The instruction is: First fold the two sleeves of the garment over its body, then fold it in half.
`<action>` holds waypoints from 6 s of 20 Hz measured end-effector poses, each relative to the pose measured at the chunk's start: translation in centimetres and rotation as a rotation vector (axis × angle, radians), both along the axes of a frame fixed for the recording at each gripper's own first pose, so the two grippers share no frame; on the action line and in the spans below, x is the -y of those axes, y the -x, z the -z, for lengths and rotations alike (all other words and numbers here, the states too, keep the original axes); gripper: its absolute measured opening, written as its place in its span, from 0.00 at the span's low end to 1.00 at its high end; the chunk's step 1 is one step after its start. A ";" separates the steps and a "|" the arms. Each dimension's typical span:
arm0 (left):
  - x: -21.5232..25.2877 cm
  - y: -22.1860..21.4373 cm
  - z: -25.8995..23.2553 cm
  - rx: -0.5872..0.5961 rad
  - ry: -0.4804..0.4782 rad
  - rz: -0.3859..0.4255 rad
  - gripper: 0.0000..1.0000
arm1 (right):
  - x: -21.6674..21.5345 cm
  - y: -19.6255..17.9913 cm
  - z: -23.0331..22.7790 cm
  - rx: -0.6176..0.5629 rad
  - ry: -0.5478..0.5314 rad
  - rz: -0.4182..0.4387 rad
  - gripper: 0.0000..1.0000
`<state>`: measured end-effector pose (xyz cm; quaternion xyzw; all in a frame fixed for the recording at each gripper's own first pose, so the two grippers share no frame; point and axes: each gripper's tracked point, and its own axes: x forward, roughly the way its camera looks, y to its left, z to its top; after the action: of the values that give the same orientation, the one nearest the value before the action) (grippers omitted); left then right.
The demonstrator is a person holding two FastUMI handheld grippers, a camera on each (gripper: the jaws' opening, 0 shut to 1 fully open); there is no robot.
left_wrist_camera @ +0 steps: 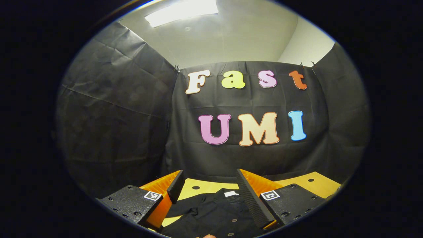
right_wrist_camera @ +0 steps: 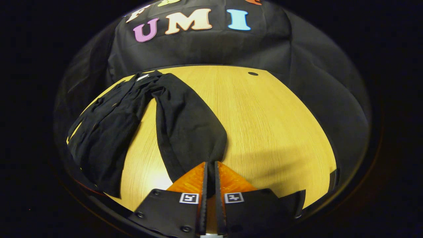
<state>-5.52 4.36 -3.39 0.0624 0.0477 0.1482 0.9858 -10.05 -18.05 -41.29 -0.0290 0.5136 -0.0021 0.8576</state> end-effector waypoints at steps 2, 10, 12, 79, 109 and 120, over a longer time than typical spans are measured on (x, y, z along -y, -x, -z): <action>-0.7 0.0 0.5 -0.020 0.002 0.011 0.92 | -0.6 -1.4 -1.7 0.067 -0.008 0.063 0.09; -5.8 -0.3 0.0 -0.015 -0.002 0.023 0.92 | -8.8 -11.4 -12.2 0.353 -0.079 0.040 0.09; -7.5 -0.3 -0.3 -0.009 -0.002 0.019 0.93 | -11.6 -13.2 -14.0 0.395 -0.094 0.010 0.08; -30.3 17.4 33.0 -0.802 0.162 -0.335 0.00 | -26.1 -3.7 -27.2 0.730 -0.153 -0.234 0.96; -2.0 -15.3 22.8 -0.451 0.000 0.543 0.00 | -21.5 -15.4 -21.8 0.677 -0.056 -0.058 0.97; 4.8 -16.7 28.9 -0.573 0.071 0.611 0.00 | -17.8 -14.6 -20.9 0.610 0.026 0.067 0.97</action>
<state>11.22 -0.40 -32.34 0.0784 0.3043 -0.1760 0.9329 4.59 -0.29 -20.43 -0.0211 0.2330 -0.0455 0.9712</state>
